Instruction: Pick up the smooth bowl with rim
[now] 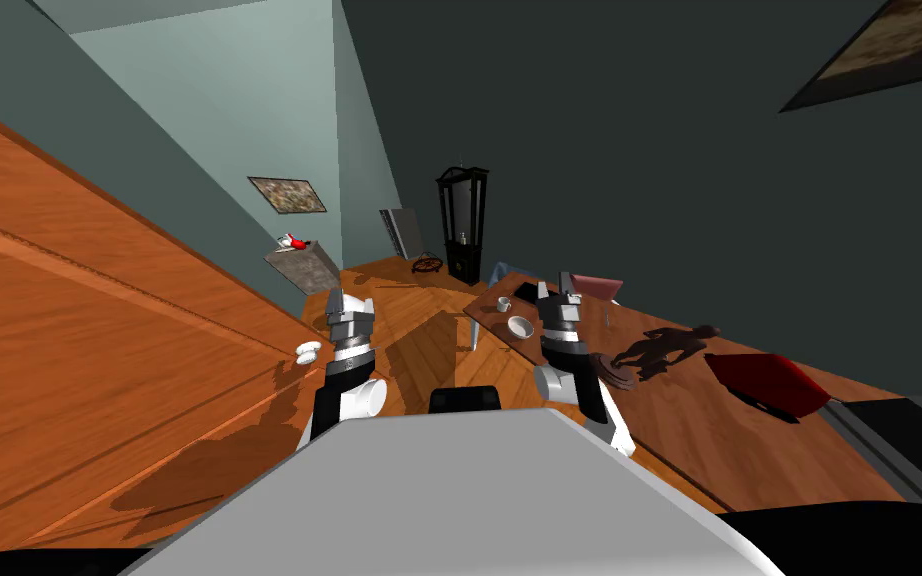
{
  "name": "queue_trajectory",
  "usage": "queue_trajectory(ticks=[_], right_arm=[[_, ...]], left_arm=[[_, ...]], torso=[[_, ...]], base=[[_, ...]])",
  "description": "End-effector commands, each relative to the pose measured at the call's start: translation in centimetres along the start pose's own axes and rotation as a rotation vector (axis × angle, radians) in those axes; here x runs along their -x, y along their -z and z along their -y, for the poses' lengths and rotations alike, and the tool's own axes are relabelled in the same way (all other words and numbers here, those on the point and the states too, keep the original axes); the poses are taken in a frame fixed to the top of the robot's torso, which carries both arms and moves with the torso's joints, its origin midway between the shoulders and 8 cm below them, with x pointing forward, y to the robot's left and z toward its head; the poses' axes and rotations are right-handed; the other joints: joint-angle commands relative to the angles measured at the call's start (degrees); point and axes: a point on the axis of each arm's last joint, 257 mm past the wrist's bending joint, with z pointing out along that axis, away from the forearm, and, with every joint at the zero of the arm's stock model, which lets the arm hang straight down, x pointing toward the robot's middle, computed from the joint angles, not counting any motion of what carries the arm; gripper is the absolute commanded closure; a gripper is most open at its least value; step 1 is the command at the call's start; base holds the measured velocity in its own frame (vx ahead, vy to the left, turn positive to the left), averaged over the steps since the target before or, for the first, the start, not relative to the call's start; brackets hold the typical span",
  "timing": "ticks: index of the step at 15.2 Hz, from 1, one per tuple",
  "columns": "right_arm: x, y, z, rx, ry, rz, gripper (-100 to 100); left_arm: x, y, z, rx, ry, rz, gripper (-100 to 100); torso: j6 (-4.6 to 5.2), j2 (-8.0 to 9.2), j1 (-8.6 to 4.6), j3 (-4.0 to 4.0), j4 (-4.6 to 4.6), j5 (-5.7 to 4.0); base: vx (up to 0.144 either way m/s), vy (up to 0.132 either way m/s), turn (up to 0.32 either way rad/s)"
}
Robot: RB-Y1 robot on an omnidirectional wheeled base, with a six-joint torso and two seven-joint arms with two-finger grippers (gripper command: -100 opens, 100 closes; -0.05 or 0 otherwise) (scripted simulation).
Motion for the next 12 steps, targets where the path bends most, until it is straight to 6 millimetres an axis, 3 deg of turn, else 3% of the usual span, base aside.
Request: queue_trajectory(ticks=[1,8,11,12], right_arm=[[-0.3,0.2,0.4,-0.012,0.021,-0.028,-100],[-1.6,1.9,3.6,-0.103,0.149,-0.156,-100],[-2.2,4.1,6.8,-0.19,0.261,-0.254,-100],[-2.2,4.2,6.8,-0.19,0.262,-0.257,-100]], left_arm=[[0.0,0.0,0.0,0.0,0.0,0.0,0],[0.0,0.0,0.0,0.0,0.0,0.0,0],[0.0,0.0,0.0,0.0,0.0,0.0,0],[0.0,0.0,0.0,0.0,0.0,0.0,0]], torso=[[0.0,0.0,0.0,0.0,0.0,0.0],[-0.03,-0.08,-0.08,-0.05,-0.02,-0.02],[-0.03,-0.11,-0.1,-0.06,-0.03,-0.02],[-0.02,-0.13,-0.12,-0.07,-0.03,-0.02]], base=[[0.002,-0.001,0.03],[0.014,-0.008,0.102],[0.029,-0.016,0.168],[0.033,-0.023,0.128]])
